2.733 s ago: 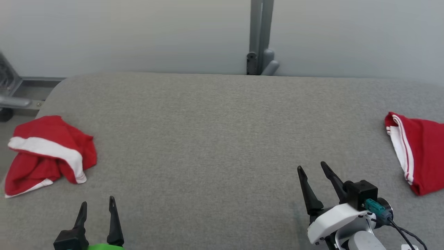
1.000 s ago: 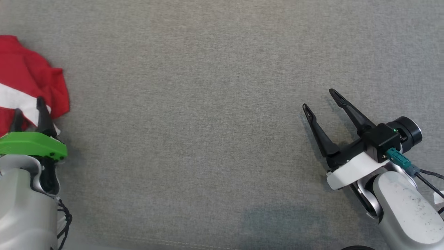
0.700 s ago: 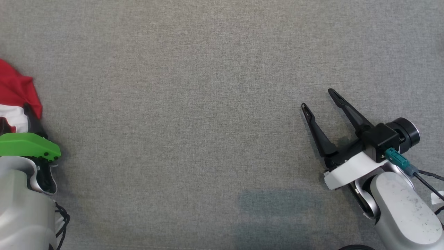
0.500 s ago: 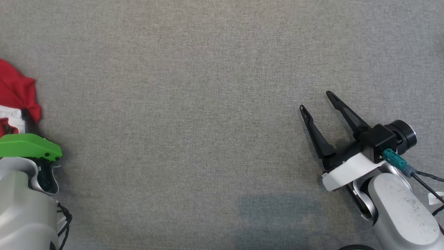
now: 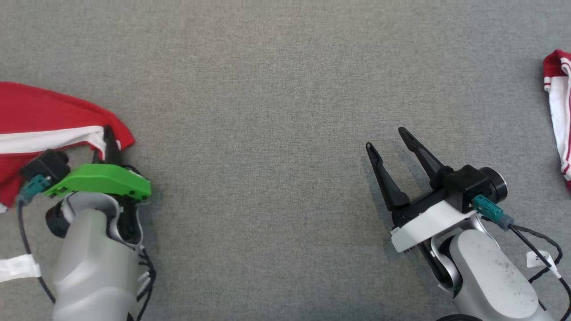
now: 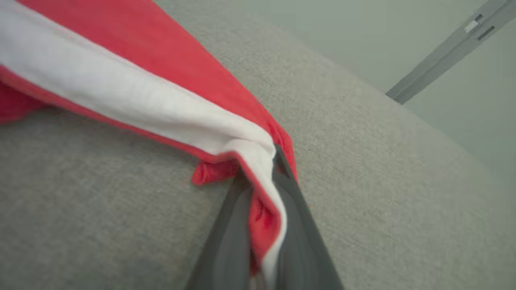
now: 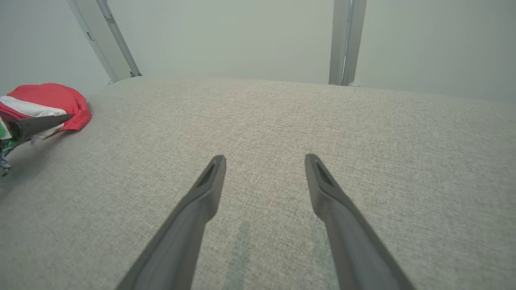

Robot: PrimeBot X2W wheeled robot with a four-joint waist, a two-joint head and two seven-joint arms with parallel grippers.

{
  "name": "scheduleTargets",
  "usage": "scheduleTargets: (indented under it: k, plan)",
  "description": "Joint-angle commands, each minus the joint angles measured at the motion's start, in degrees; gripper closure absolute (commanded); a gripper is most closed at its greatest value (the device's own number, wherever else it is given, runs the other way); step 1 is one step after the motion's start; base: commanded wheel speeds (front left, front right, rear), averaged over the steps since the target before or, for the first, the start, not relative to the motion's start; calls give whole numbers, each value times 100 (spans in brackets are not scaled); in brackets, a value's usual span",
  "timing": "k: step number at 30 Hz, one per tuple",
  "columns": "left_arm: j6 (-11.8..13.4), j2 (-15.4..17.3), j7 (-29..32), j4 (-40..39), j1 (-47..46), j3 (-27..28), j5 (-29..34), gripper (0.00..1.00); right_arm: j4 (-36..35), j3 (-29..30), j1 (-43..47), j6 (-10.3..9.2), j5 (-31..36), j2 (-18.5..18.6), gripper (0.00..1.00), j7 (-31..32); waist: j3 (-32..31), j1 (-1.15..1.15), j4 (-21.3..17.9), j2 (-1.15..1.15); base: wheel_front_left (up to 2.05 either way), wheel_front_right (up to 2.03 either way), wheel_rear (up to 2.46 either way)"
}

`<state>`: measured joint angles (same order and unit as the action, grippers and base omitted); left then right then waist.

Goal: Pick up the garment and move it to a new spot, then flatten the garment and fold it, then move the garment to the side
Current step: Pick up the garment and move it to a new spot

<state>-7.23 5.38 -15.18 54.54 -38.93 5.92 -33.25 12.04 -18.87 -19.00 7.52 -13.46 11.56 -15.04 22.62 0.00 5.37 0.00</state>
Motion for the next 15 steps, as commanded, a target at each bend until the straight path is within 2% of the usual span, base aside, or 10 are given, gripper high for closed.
scheduleTargets:
  k: [1, 5, 11, 15]
  plan:
    - [-34, -66, 11, -131, 119, -194, -36, 100, 30, 9, 65, -7, -38, -44, 0, -15, -228, 0, -206, 0, 0, 0, 0]
    - [-31, -214, 7, -724, 404, -848, -564, 100, 103, 31, 124, -7, -104, -205, 0, -16, -443, 0, -479, 0, 0, 0, 0]
    - [-31, -238, 8, -1780, 783, -2699, -2130, 100, 155, 104, 198, -7, -142, -385, 0, -15, -679, 0, -1020, 0, 0, 0, 0]
    - [-30, -227, 7, -2470, 835, -3537, -2884, 100, 184, 145, 257, -7, -135, -468, 0, -15, -778, 0, -1357, 0, 0, 0, 0]
